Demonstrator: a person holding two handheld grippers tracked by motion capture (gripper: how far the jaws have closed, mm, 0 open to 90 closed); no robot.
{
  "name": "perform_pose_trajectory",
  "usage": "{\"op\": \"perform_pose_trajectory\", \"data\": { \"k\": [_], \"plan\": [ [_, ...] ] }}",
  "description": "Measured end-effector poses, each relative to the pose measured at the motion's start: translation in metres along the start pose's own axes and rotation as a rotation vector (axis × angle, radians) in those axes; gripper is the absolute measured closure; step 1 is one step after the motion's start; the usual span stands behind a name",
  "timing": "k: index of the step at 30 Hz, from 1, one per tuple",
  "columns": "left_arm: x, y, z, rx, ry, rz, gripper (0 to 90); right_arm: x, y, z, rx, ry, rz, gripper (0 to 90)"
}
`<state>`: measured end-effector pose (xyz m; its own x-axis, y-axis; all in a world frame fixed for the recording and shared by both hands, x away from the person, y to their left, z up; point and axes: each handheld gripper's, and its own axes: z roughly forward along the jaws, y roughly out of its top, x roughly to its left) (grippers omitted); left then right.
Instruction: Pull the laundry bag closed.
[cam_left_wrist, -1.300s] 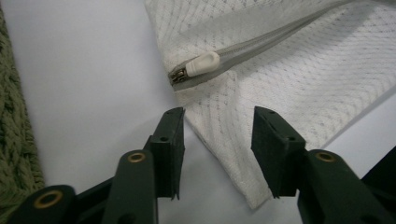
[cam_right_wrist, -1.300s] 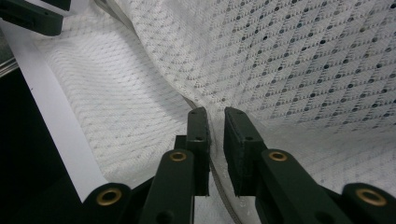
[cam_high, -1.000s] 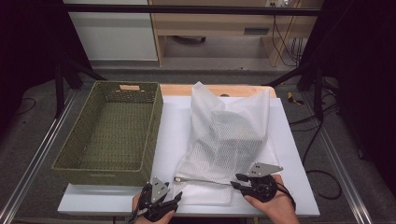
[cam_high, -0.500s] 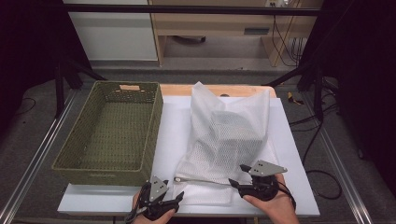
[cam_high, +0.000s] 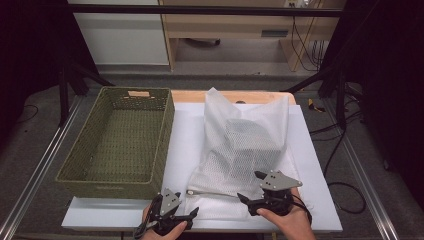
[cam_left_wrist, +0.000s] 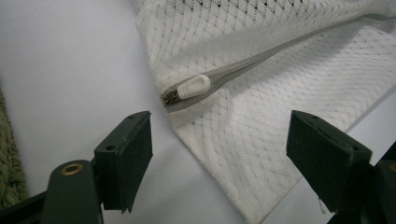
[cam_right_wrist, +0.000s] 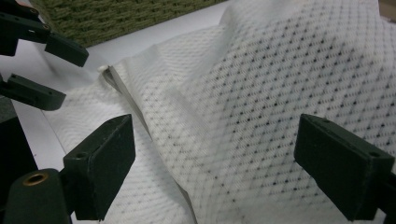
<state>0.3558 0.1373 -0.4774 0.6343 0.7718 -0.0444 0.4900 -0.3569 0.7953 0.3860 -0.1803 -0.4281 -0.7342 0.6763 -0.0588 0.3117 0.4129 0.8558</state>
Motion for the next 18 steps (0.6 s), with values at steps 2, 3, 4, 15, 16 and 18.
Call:
{"op": "perform_pose_trajectory", "data": {
  "k": [2, 3, 4, 15, 16, 18],
  "plan": [
    [0.001, 0.000, -0.001, 0.004, 0.003, 0.000, 22.5, 0.003, 0.003, 0.001, -0.007, -0.004, -0.010, 12.8],
    [0.002, 0.000, -0.001, 0.004, 0.001, -0.003, 22.6, 0.004, 0.004, 0.002, -0.007, -0.008, -0.016, 12.9],
    [0.003, 0.001, -0.001, 0.003, 0.000, -0.005, 22.7, 0.005, 0.005, 0.003, -0.007, -0.010, -0.020, 13.1],
    [0.010, 0.000, 0.001, 0.021, -0.038, -0.009, 24.1, 0.006, 0.002, 0.006, 0.013, -0.014, -0.022, 14.9],
    [0.010, 0.000, 0.002, 0.020, -0.042, -0.008, 24.4, 0.006, 0.002, 0.006, 0.017, -0.013, -0.021, 15.1],
    [0.011, 0.000, 0.004, 0.022, -0.047, -0.008, 25.3, 0.006, 0.001, 0.007, 0.023, -0.012, -0.024, 15.5]
  ]
}}
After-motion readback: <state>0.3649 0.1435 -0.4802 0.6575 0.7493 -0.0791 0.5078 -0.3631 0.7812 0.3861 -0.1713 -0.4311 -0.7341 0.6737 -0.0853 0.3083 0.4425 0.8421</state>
